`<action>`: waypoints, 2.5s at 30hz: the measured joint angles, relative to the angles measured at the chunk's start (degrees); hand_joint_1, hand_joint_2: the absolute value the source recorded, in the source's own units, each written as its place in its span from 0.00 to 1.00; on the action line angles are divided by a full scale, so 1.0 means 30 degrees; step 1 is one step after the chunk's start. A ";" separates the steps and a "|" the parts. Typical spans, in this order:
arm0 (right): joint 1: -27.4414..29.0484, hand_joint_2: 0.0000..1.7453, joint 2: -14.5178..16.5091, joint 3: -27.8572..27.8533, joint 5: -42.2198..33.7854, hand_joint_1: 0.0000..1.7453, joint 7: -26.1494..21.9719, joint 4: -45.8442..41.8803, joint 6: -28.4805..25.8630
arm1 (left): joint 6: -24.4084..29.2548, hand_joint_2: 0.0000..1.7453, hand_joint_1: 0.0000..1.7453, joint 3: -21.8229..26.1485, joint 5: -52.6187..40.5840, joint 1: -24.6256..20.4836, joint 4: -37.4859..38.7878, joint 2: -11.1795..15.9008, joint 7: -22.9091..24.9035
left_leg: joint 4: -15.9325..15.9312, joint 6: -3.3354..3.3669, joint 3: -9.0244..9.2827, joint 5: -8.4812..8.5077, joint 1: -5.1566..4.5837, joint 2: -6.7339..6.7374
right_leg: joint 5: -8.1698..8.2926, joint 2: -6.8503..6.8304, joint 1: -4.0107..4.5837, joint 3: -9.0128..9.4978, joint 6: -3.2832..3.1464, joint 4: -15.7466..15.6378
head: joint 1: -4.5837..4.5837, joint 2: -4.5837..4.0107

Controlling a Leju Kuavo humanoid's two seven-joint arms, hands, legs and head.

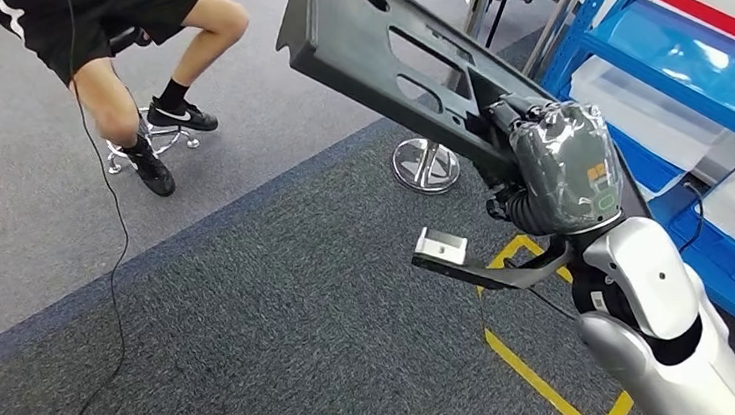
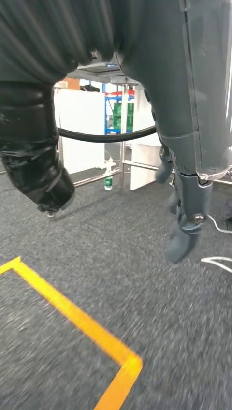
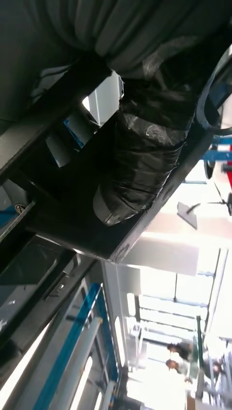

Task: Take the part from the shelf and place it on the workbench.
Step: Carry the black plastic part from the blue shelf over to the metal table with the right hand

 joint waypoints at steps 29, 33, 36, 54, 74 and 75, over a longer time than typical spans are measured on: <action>-0.0560 1.00 -0.0054 0.0435 0.0104 1.00 0.0459 -0.0155 0.0499 | 0.0195 1.00 0.00 0.0689 0.0009 0.0015 -0.0102 -0.0108 -0.0058 | -0.0492 -0.0178 0.1269 -0.1103 -0.0113 0.0415 | 0.0117 -0.0323 0.0290 -0.0036 -0.0155 -0.0240 | 0.0034 0.0002; -0.0227 1.00 0.0155 0.0672 0.0282 1.00 0.0661 -0.0242 0.0513 | 0.0299 1.00 0.00 0.0798 0.0007 0.0134 -0.0120 -0.0089 -0.0038 | -0.0481 0.0526 0.0851 -0.0517 -0.0215 -0.0143 | -0.1662 0.1608 -0.0034 -0.0929 0.0254 0.2056 | 0.0031 -0.0002; 0.0137 1.00 0.0162 0.0785 0.0344 1.00 0.0738 -0.0270 0.0519 | 0.0328 1.00 0.00 0.0816 0.0007 0.0119 -0.0126 -0.0108 -0.0033 | -0.0461 0.0666 0.0440 -0.0159 -0.0376 -0.0774 | -0.2919 0.2178 0.0012 -0.1699 0.0168 0.4770 | 0.0028 -0.0002; 0.0470 1.00 0.0290 0.0900 0.0401 1.00 0.0781 -0.0570 0.0512 | 0.0339 1.00 0.00 0.1016 -0.0007 0.0194 -0.0129 -0.0118 -0.0016 | 0.2239 -0.0424 -0.1535 -0.0494 -0.0165 -0.0349 | -0.0778 0.0946 0.0204 0.1708 -0.0823 -0.1222 | 0.0029 -0.0002; 0.0637 1.00 0.0462 0.1147 0.0770 1.00 0.0843 -0.0588 0.0484 | 0.0337 1.00 0.00 0.1249 -0.0007 0.0179 -0.0129 -0.0218 0.0129 | -0.0359 0.0367 -0.1225 0.1318 -0.0258 -0.2938 | -0.1508 0.3589 0.0410 0.2099 -0.0847 -0.0708 | 0.0084 -0.0002; 0.0703 1.00 0.0535 0.1171 0.0845 1.00 0.0843 -0.0585 0.0439 | 0.0344 1.00 0.00 0.1251 -0.0007 0.0202 -0.0127 -0.0238 0.0146 | -0.0372 0.0275 -0.1287 0.1348 -0.0230 -0.3007 | -0.1420 0.3333 0.0371 0.2162 -0.0870 -0.0871 | 0.0100 -0.0002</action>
